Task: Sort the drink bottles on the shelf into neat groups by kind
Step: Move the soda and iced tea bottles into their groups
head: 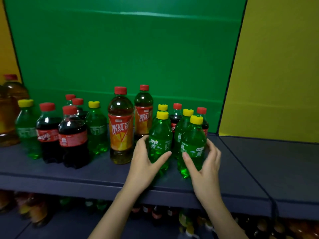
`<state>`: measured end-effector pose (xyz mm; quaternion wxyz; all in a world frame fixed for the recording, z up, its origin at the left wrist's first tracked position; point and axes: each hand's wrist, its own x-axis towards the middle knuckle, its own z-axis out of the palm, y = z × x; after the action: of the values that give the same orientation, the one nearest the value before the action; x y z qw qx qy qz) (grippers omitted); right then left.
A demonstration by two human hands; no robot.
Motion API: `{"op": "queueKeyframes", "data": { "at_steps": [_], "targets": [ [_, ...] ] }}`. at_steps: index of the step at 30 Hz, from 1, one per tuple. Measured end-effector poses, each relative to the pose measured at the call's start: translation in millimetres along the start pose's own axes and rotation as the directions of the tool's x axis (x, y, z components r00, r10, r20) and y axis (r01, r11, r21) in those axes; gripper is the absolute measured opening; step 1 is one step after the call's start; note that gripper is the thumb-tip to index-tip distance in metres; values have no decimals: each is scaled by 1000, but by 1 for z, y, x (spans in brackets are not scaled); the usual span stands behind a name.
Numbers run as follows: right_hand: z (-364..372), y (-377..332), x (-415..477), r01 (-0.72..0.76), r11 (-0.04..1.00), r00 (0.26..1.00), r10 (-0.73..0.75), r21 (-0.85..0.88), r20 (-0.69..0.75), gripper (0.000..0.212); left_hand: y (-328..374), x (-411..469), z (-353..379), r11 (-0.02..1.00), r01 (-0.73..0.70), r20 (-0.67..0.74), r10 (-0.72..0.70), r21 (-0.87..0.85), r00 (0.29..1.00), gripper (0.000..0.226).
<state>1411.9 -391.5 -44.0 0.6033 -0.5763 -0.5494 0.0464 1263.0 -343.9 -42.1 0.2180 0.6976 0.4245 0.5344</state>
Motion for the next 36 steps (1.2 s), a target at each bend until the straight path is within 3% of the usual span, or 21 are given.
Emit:
{"op": "queueKeyframes", "data": {
  "at_steps": [4, 6, 8, 12, 17, 25, 31, 34, 36],
  "targets": [
    [-3, -16, -9, 223, 971, 955, -200, 83, -220, 37, -1, -17, -35, 986, -151, -300, 166, 71, 939, 40],
    [3, -29, -12, 270, 951, 952, -240, 153, -188, 21, -6, -13, -53, 977, -162, -423, 207, 140, 882, 37],
    [16, -41, -15, 279, 936, 960, -266, 215, -88, 16, -14, -2, -66, 975, -122, -454, 195, 185, 869, 49],
    [55, -64, -16, 225, 930, 958, -266, 290, 110, 31, -31, 31, -79, 994, -25, -245, 50, 104, 968, 78],
    [103, -87, -5, 34, 917, 967, -130, 397, 218, 40, -44, 56, -82, 987, 139, 8, -139, -80, 990, 69],
    [149, -101, 29, -179, 814, 980, 99, 553, 172, 47, -48, 37, -100, 977, 87, -33, -95, -193, 995, 54],
    [176, -90, 57, -210, 933, 977, 191, 292, 95, 73, -32, 16, -129, 973, 43, 14, -41, -227, 999, 45],
    [187, -94, 65, -275, 906, 961, 259, 322, 92, 102, -21, 11, -143, 969, 31, 25, -26, -244, 999, 48],
    [193, -87, 72, -301, 926, 954, 293, 227, 67, 96, -15, 9, -152, 965, 29, 24, -23, -262, 999, 48]
  ]
}}
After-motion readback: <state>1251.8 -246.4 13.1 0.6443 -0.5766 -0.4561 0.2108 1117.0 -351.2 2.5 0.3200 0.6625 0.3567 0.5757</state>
